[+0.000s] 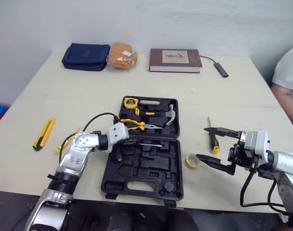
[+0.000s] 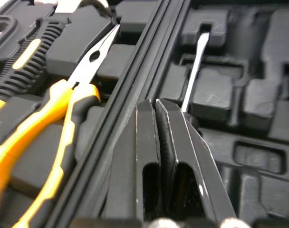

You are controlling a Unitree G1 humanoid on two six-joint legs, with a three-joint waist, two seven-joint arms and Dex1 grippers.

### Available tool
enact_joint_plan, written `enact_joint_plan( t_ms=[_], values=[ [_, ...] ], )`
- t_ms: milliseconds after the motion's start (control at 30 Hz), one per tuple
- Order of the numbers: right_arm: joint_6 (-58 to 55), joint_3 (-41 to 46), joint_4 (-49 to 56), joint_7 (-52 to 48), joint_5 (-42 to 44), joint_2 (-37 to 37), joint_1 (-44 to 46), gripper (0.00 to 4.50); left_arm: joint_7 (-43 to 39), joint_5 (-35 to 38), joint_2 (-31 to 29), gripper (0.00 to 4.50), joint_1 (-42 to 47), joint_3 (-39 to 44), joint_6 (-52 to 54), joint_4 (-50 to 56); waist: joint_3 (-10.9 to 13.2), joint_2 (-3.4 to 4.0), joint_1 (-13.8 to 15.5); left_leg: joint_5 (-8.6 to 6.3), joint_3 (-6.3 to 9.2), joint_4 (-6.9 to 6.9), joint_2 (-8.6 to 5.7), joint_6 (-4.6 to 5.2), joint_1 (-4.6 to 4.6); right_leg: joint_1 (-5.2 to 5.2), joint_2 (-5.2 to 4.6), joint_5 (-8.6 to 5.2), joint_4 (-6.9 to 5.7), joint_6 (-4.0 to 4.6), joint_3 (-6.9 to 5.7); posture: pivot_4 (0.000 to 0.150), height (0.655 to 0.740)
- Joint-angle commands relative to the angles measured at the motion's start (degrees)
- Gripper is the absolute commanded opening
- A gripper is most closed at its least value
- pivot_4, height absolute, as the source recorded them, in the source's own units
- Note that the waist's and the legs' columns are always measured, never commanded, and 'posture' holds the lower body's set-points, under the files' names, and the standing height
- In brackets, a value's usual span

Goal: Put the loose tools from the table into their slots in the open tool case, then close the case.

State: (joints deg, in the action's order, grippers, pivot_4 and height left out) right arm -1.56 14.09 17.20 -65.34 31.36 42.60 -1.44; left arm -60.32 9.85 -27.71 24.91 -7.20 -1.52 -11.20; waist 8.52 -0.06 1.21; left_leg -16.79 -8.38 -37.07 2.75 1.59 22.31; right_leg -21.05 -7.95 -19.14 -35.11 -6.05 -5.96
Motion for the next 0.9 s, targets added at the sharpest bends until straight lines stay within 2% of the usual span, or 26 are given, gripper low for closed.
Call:
enact_joint_plan(
  t_ms=[33, 167, 267, 467, 533, 600, 733, 800, 900],
  values=[
    [2.04, 3.94, -1.07, -1.26, 0.43, 1.36, -1.06, 4.50, -2.63, 8.78, -2.81, 0.09, 0.61, 6.26, 3.33, 8.06, 0.30, -0.25, 0.02, 0.06, -0.02, -0.06, -0.01, 0.02, 0.24, -0.22, 0.07, 0.01, -0.05, -0.01, -0.03, 0.150, 0.7400],
    [3.90, 8.55, -4.08, -2.19, 1.44, 1.39, -3.34, 4.50, -2.72, 13.38, -8.09, 0.09, -3.11, 11.49, 8.47, 14.63, 0.67, -0.40, 0.01, 0.11, -0.06, -0.29, -0.04, 0.09, 0.56, -0.49, 0.41, 0.01, -0.42, -0.03, -0.33, 0.150, 0.7400],
    [6.38, 12.64, -7.32, -3.54, 0.85, 1.46, -6.54, 4.50, -0.27, 16.21, -11.54, 0.85, -9.36, 18.40, 12.47, 17.28, 0.93, -0.44, -0.15, 0.08, -0.15, -0.28, -0.07, 0.19, 0.45, -0.41, 0.41, 0.04, -0.39, -0.12, -0.37, 0.150, 0.7400],
    [14.50, 21.76, -18.15, -2.77, -0.29, -0.20, -10.82, 4.50, 5.37, 15.19, -15.34, 3.59, -23.85, 34.87, 9.20, 13.21, 1.74, -0.66, -1.16, 0.03, -0.15, -0.04, 0.02, 0.23, 0.17, -0.42, 0.13, 0.06, -0.37, -0.05, -0.07, 0.150, 0.7400],
    [20.43, 24.65, -23.18, -2.43, -1.43, -0.81, -10.97, 4.50, 6.88, 14.88, -15.59, 4.45, -27.60, 39.59, 8.03, 11.71, 1.78, -0.67, -1.31, -0.07, -0.03, 0.01, 0.07, -0.11, 0.14, -0.42, 0.10, 0.06, -0.41, 0.10, 0.04, 0.150, 0.7400],
    [24.17, 26.92, -27.14, -0.87, -2.35, -1.18, -11.19, 4.50, 7.79, 14.41, -15.77, 4.45, -30.79, 43.31, 6.53, 9.56, 1.81, -0.62, -1.37, -0.06, -0.03, 0.07, 0.10, -0.17, 0.10, -0.43, 0.09, 0.06, -0.41, 0.17, 0.06, 0.150, 0.7400],
    [30.07, 33.99, -37.50, 4.18, -3.40, -3.16, -16.42, 4.50, 13.81, 14.13, -17.09, 4.45, -40.69, 59.51, 1.93, -7.41, 1.82, -0.63, -1.61, -0.12, -0.05, 0.23, 0.09, -0.27, 0.07, -0.54, 0.00, -0.02, -0.39, 0.32, 0.08, 0.150, 0.7400],
    [31.29, 35.03, -40.03, 5.04, -3.37, -3.59, -18.54, 4.50, 12.43, 14.50, -18.36, 4.45, -44.46, 61.99, 0.38, -13.30, 1.77, -0.76, -1.88, -0.17, -0.06, 0.65, 0.09, -0.38, 0.01, -0.60, 0.00, -0.17, -0.28, 0.43, 0.04, 0.150, 0.7400],
    [33.04, 37.34, -44.13, 7.42, -2.77, -3.90, -20.75, 4.50, 16.13, 14.55, -20.74, 4.45, -46.56, 66.46, -2.37, -22.99, 1.79, -0.76, -2.21, -0.19, -0.13, 0.88, 0.07, -0.43, -0.10, -0.57, -0.05, -0.22, -0.18, 0.44, -0.06, 0.150, 0.7400]
  ],
)
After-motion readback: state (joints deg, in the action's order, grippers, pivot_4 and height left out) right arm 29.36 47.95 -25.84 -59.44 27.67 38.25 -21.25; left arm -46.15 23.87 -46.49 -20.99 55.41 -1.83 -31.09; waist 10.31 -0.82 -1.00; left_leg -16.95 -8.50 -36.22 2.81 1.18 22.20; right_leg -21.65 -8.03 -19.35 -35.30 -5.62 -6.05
